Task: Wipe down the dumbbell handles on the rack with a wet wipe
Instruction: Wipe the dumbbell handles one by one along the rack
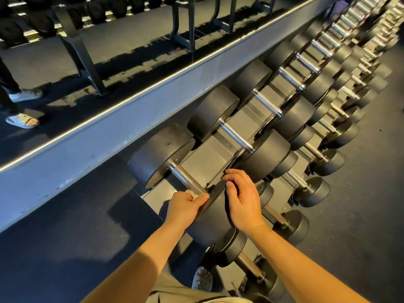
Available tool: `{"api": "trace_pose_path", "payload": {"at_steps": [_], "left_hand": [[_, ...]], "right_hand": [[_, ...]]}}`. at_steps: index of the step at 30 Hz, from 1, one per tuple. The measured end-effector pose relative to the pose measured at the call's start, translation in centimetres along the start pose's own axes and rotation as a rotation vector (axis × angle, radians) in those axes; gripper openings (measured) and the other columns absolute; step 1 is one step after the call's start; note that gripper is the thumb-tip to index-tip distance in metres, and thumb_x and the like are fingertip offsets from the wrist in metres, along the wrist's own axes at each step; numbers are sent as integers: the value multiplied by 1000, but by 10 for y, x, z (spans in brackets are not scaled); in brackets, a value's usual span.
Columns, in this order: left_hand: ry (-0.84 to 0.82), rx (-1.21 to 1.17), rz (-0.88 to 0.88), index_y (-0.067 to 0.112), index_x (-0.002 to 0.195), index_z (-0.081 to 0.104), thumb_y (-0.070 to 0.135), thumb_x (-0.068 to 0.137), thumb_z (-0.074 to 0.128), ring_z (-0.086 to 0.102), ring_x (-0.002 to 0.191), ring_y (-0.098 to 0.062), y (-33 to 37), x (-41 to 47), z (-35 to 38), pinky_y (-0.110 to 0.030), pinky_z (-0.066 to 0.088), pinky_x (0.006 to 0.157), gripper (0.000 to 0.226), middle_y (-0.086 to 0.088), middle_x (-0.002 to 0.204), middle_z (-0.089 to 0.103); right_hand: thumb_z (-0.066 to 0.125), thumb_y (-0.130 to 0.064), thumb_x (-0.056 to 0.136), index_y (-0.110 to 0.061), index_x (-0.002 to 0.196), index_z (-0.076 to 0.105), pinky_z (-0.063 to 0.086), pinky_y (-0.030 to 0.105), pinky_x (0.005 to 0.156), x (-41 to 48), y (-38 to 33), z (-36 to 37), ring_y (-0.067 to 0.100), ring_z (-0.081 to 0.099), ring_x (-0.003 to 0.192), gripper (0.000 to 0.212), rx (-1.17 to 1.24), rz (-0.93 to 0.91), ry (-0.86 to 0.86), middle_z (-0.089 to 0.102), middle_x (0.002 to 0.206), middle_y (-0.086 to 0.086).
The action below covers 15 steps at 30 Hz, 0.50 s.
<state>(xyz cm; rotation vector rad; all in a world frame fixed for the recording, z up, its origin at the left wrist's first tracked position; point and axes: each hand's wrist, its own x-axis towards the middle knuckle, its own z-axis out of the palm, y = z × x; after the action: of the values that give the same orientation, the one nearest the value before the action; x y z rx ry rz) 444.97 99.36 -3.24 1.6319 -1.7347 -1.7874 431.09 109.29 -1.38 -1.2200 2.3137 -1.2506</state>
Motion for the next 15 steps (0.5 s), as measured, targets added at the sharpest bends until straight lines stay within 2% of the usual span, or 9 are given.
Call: {"api": "trace_pose_path", "payload": {"at_steps": [5,10,11,13,15], "left_hand": [[-78,-81,-53,11,86,75,27,91,77,70,85,-24,-6,-5,-10,-37,55,73,17,-8,81,74],[-208,99,-22,9,95,76,20,91,74,71,94,-26,7,5,-25,-41,58,82,13,-10,91,75],[-254,142,-17,11,98,76,22,91,74,71,93,-23,10,7,-30,-39,58,78,13,-8,93,75],[-369,185,14,18,104,75,26,91,75,69,89,-12,21,5,-42,-26,52,70,16,0,96,74],[-432,228,111,19,108,75,28,90,76,67,85,-6,37,4,-53,-19,48,71,20,3,97,74]], "right_hand": [[34,-38,101,-25,112,68,45,42,107,-1,-5,-2,1,52,121,38,-42,25,-10,59,123,-16],[42,-26,103,-20,113,70,46,33,104,5,-16,-4,3,52,116,30,-139,58,-55,61,121,-11],[44,-23,103,-19,111,71,47,32,100,9,-20,-5,4,53,113,28,-169,73,-75,61,118,-10],[49,-22,101,-18,109,71,49,31,92,17,-30,-5,8,53,106,24,-260,90,-127,60,111,-9],[53,-23,100,-20,109,71,49,31,86,26,-41,-5,10,55,100,20,-317,131,-173,61,106,-9]]}}
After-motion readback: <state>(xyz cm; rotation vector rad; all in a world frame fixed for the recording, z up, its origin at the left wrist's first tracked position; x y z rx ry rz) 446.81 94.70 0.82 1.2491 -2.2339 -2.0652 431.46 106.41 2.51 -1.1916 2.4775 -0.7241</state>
